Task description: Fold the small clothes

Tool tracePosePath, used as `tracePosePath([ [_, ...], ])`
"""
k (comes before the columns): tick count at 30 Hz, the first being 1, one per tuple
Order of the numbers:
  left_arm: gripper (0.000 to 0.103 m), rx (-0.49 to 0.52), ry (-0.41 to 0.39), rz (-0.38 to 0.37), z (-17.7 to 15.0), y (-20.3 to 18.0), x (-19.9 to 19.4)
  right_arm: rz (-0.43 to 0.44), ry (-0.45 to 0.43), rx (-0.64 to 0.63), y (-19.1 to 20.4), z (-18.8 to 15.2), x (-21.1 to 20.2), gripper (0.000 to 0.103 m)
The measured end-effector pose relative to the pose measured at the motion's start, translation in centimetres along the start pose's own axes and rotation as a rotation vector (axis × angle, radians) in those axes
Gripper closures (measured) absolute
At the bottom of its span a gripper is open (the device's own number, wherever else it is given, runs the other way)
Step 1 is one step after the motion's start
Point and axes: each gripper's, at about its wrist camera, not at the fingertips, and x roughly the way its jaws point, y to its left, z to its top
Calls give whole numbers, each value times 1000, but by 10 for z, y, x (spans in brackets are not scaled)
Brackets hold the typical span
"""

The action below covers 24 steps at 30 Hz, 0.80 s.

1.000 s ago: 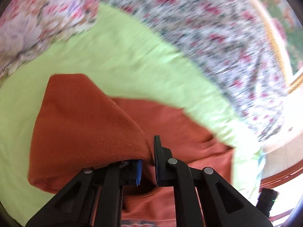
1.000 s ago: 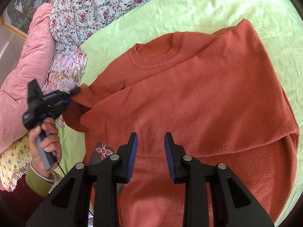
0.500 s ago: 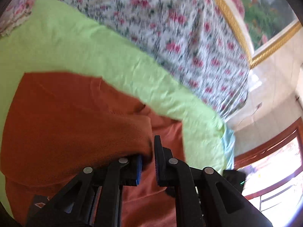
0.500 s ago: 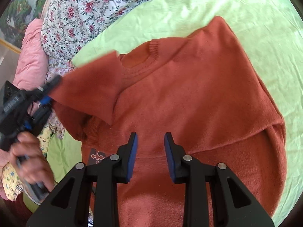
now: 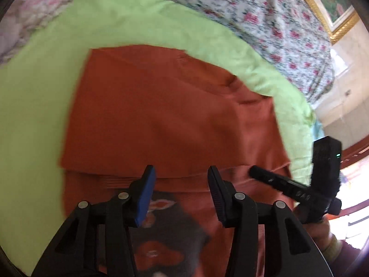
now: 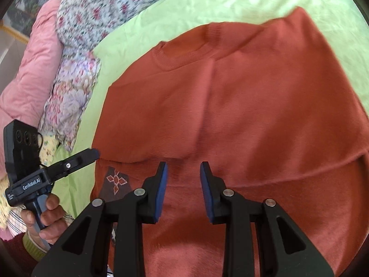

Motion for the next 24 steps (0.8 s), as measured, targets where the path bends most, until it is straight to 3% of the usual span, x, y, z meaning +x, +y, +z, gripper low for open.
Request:
tracePosePath([
  [3, 52, -5, -7, 149, -4, 33, -4, -46, 1, -47, 11, 3, 16, 72],
  [6, 52, -9, 4, 237, -9, 58, -2, -101, -2, -74, 15, 2, 25, 72],
  [12, 52, 9, 41, 319, -17, 84, 16, -128, -34, -98, 10, -1, 30, 72],
  [16, 50, 11, 12, 367, -9, 87, 25, -126, -124, -82, 7, 20, 38, 72],
  [19, 50, -18, -14, 392, -3, 95, 27, -185, -198, -73, 7, 37, 41, 72],
  [21, 50, -33, -21, 399, 1, 95, 28, -202, -203, -60, 5, 45, 42, 72],
  [24, 50, -44, -29, 403, 3, 95, 28, -281, -264, -136, 14, 51, 19, 72],
])
